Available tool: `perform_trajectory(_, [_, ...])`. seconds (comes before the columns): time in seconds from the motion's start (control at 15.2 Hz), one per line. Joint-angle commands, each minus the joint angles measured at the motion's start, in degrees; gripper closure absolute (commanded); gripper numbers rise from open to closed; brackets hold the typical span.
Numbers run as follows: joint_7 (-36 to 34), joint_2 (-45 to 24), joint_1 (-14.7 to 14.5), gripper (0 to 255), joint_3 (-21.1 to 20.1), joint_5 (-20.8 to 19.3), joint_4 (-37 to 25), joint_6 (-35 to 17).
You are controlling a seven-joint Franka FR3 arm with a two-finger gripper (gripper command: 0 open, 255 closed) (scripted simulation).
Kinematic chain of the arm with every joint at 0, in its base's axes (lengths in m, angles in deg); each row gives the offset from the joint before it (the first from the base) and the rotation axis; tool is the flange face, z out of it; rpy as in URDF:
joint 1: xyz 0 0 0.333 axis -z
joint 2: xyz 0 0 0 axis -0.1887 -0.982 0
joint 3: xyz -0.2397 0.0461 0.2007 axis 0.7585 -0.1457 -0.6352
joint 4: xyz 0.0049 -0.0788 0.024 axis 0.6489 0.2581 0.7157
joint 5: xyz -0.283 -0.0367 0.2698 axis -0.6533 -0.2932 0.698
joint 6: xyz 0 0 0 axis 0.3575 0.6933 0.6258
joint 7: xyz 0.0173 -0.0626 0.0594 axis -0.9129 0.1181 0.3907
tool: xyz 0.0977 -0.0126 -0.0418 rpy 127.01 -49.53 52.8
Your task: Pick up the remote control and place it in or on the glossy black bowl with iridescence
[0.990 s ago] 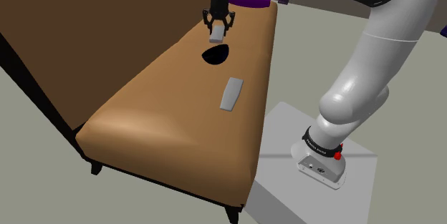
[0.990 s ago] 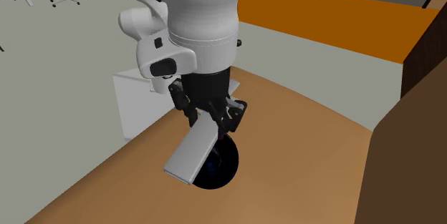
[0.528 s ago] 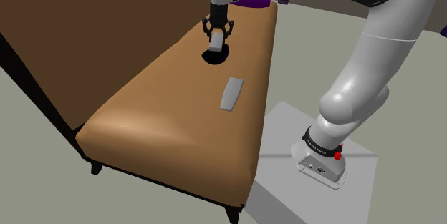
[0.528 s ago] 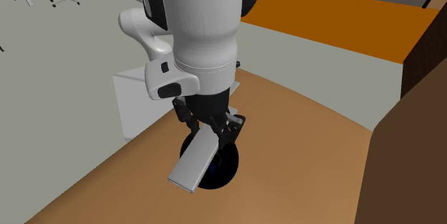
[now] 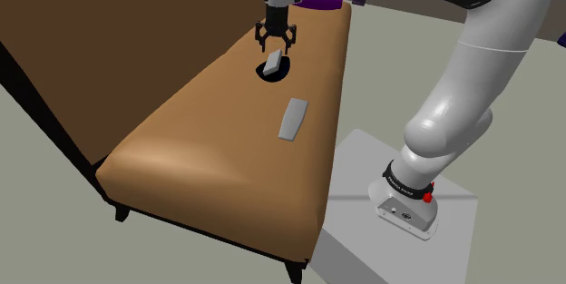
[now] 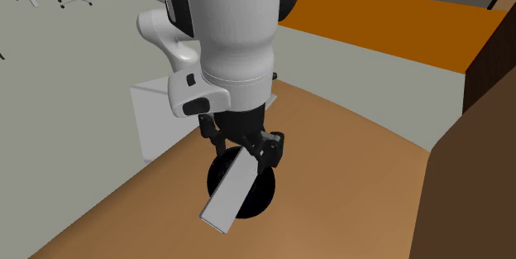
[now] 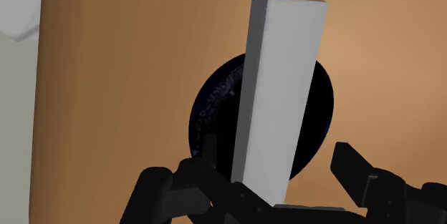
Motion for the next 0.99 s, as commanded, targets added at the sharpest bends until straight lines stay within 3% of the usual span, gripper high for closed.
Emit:
perform_trajectory(0.0, [0.0, 0.0, 0.0, 0, 0.0, 0.0, 0.0, 0.0])
perform_trajectory(0.2, [0.0, 0.0, 0.0, 0, 0.0, 0.0, 0.0, 0.0])
perform_trajectory(0.46, [0.3, 0.7, -0.1, 0, -0.2, 0.4, -6.4, 7.1])
perform_trajectory(0.92, [0.3, 0.7, -0.1, 0, -0.2, 0.4, -6.4, 7.1])
